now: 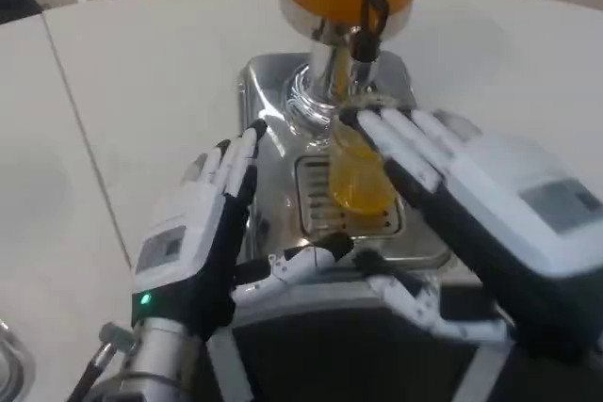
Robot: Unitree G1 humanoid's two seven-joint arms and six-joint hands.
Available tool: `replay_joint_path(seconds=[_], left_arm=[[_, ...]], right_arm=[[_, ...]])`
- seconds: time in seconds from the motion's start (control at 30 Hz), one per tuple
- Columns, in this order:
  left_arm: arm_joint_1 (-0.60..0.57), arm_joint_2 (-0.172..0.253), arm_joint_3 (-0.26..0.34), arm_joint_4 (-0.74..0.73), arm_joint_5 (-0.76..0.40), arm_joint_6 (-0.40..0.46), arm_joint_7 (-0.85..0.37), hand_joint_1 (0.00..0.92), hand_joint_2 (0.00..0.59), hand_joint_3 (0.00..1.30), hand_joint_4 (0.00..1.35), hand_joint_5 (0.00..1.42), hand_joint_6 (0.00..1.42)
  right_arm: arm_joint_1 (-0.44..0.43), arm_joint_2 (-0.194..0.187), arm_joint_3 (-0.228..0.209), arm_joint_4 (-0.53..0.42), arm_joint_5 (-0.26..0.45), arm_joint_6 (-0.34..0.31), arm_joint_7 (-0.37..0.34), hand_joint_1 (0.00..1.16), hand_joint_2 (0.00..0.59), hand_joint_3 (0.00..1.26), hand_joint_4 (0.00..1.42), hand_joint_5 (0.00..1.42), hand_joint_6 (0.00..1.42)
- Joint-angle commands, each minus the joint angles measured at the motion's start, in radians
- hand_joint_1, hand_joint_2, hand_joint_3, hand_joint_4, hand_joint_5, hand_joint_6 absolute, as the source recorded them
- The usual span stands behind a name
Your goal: Grasp the cup under the faucet to collect the drink, then remove the cup.
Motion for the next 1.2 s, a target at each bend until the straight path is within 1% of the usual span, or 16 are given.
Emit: replay_joint_path(seconds=[0.03,0.07,0.17,0.23,0.3,0.33,0.37,0.47,0.57,0.6,0.67,0.7,0.77,0.97,1.1,1.2], left_arm=[[-0.021,-0.011,-0.014,0.024,0.008,0.008,0.011,0.146,0.052,0.00,0.00,0.00,0.00],[-0.025,-0.014,-0.017,0.027,0.009,0.007,0.015,0.144,0.051,0.00,0.00,0.00,0.00],[-0.035,-0.024,-0.028,0.039,0.012,0.007,0.027,0.134,0.044,0.00,0.00,0.00,0.00],[-0.044,-0.034,-0.033,0.055,0.011,0.008,0.036,0.133,0.044,0.00,0.00,0.00,0.00],[-0.057,-0.045,-0.037,0.074,0.010,0.014,0.041,0.134,0.043,0.00,0.00,0.00,0.00],[-0.070,-0.053,-0.039,0.087,0.010,0.027,0.037,0.136,0.044,0.00,0.00,0.00,0.00],[-0.079,-0.058,-0.040,0.096,0.011,0.036,0.034,0.159,0.041,0.00,0.00,0.00,0.00],[-0.131,-0.091,-0.035,0.153,0.000,0.059,0.061,0.203,0.048,0.00,0.00,0.00,0.00],[-0.177,-0.111,-0.025,0.209,-0.018,0.060,0.090,0.223,0.050,0.00,0.00,0.00,0.00],[-0.191,-0.115,-0.022,0.227,-0.024,0.058,0.099,0.225,0.049,0.00,0.00,0.00,0.00],[-0.218,-0.121,-0.017,0.266,-0.040,0.047,0.116,0.241,0.051,0.00,0.00,0.00,0.00],[-0.225,-0.121,-0.016,0.278,-0.046,0.042,0.122,0.244,0.051,0.00,0.00,0.00,0.00],[-0.240,-0.120,-0.015,0.304,-0.066,0.017,0.135,0.270,0.056,0.00,0.00,0.00,0.00],[-0.249,-0.124,-0.038,0.334,-0.091,-0.036,0.151,0.309,0.056,0.00,0.00,0.00,0.00],[-0.255,-0.136,-0.057,0.348,-0.091,-0.047,0.152,0.312,0.056,0.00,0.00,0.00,0.00],[-0.271,-0.140,-0.063,0.372,-0.099,-0.058,0.151,0.312,0.056,0.00,0.00,0.00,0.00]], right_arm=[[0.110,-0.017,-0.059,0.012,0.008,-0.124,-0.097,0.61,0.464,0.00,0.00,0.00,0.00],[0.139,-0.020,-0.071,0.021,0.003,-0.156,-0.125,0.61,0.462,0.00,0.00,0.00,0.00],[0.191,-0.027,-0.093,0.055,0.011,-0.182,-0.121,0.61,0.438,0.00,0.00,0.00,0.00],[0.197,-0.024,-0.108,0.052,0.031,-0.163,-0.085,0.61,0.435,0.00,0.00,0.00,0.00],[0.194,0.007,-0.119,0.032,0.066,-0.124,-0.067,0.61,0.436,0.00,0.00,0.00,0.00],[0.192,0.020,-0.120,0.023,0.074,-0.110,-0.063,0.61,0.452,0.00,0.00,0.00,0.00],[0.191,0.032,-0.116,0.013,0.066,-0.105,-0.065,0.61,0.457,0.00,0.00,0.00,0.00],[0.178,0.037,-0.092,0.028,0.041,-0.122,-0.068,0.61,0.460,0.00,0.00,0.00,0.00],[0.179,0.026,-0.093,0.047,0.040,-0.128,-0.060,0.61,0.462,0.00,0.00,0.00,0.00],[0.170,0.019,-0.092,0.049,0.053,-0.117,-0.036,0.61,0.462,0.00,0.00,0.00,0.00],[0.187,0.027,-0.094,0.033,0.026,-0.138,-0.060,0.62,0.462,0.00,0.00,0.00,0.01],[0.184,0.024,-0.092,0.027,0.028,-0.136,-0.048,0.62,0.462,0.00,0.00,0.00,0.01],[0.197,0.035,-0.093,0.015,0.027,-0.137,-0.052,0.63,0.450,0.00,0.00,0.00,0.02],[0.232,0.036,-0.096,-0.010,0.023,-0.133,-0.026,0.63,0.444,0.00,0.00,0.00,0.02],[0.214,0.051,-0.069,-0.040,0.000,-0.118,0.013,0.64,0.429,0.00,0.00,0.00,0.02],[0.215,0.066,-0.064,-0.049,-0.012,-0.102,0.033,0.64,0.428,0.00,0.00,0.00,0.02]])
